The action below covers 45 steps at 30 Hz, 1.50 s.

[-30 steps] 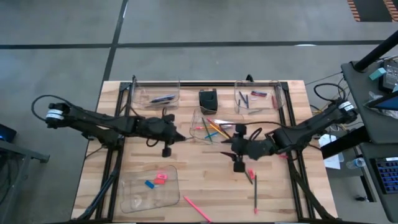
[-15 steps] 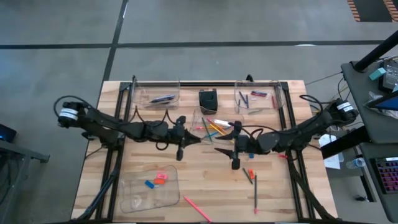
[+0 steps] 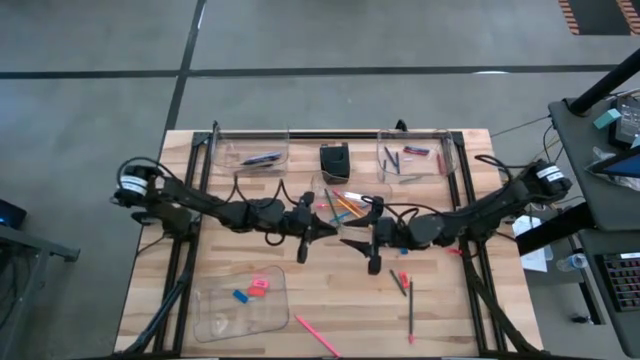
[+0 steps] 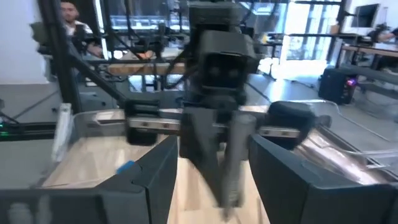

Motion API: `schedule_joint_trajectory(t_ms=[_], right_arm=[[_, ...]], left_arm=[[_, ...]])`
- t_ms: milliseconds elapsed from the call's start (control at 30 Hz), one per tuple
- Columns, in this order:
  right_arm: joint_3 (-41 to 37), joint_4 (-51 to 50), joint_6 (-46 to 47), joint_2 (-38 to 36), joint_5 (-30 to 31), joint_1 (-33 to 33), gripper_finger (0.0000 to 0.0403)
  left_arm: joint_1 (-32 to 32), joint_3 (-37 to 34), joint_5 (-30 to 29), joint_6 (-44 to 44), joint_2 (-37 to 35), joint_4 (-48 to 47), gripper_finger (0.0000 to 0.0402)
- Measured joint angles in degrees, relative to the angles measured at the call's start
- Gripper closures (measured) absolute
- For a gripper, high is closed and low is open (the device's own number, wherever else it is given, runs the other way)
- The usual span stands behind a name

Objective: Sort crayons/erasers/pens/pencils in bins
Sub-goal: Put the gray crayon into the top right transparent bin

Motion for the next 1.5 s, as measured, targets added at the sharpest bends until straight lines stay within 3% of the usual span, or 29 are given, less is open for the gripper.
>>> schedule_joint_trajectory(t_ms=[200, 367, 467, 600, 667, 833, 967, 1033, 1133, 1233, 1333, 1400, 1500], right_arm=[[0.2, -0.7, 0.8, 1.0, 0.5, -1.6, 0.022], [0.1, -0.9, 3.5, 1.2, 0.0, -3.0, 0.0247], [0.1, -0.8, 3.2, 1.2, -0.3, -2.8, 0.0285], [0.1, -0.9, 2.8, 1.2, -2.3, -2.8, 0.0366], [0.1, -0.6, 1.8, 1.2, -3.2, -2.8, 0.0381], [0.1, -2.0, -0.1, -0.8, -2.9, -2.9, 0.0385], [0.1, -8.8, 1.0, -6.1, -1.6, -3.0, 0.0386], [0.1, -15.0, 1.2, -9.1, 1.6, -3.0, 0.0387], [0.0, -26.9, 0.7, -14.4, 11.3, -3.5, 0.0388], [0.1, -43.0, 5.2, -20.9, 18.0, -7.5, 0.0388], [-0.1, -59.1, 11.9, -26.4, 18.4, -16.2, 0.0388], [-0.6, -64.1, 14.2, -29.2, 17.0, -24.2, 0.0389], [-1.7, -65.1, 11.4, -31.8, 8.6, -36.7, 0.0389]], left_arm=[[-0.1, 0.5, 1.5, -0.1, 1.0, 1.3, 0.0401], [-0.5, 1.1, 0.9, -0.1, 1.0, 1.1, 0.0401], [-0.9, 1.4, 1.0, -0.1, 1.0, 1.0, 0.0401], [-1.0, 1.5, 0.8, -0.8, 1.0, 0.9, 0.0401], [-1.2, 1.8, 0.9, -1.1, 1.0, 0.7, 0.0395], [-1.2, 1.9, 1.0, -1.6, 0.8, -0.4, 0.0338], [-1.4, 1.6, 2.1, -1.7, 0.7, -5.1, 0.0279], [-1.4, 1.6, 2.0, -1.7, 0.7, -5.7, 0.0252], [-1.3, 1.6, 1.5, -1.7, 0.6, -5.7, 0.0223], [-1.3, 1.8, 1.5, -1.7, 0.6, -5.5, 0.0209], [-1.2, 2.2, 1.4, -1.7, 0.6, -5.5, 0.0206], [-1.2, 2.6, 1.2, -1.7, 0.6, -5.5, 0.0205], [-1.2, 3.3, 1.1, -1.7, 0.6, -5.4, 0.0205]])
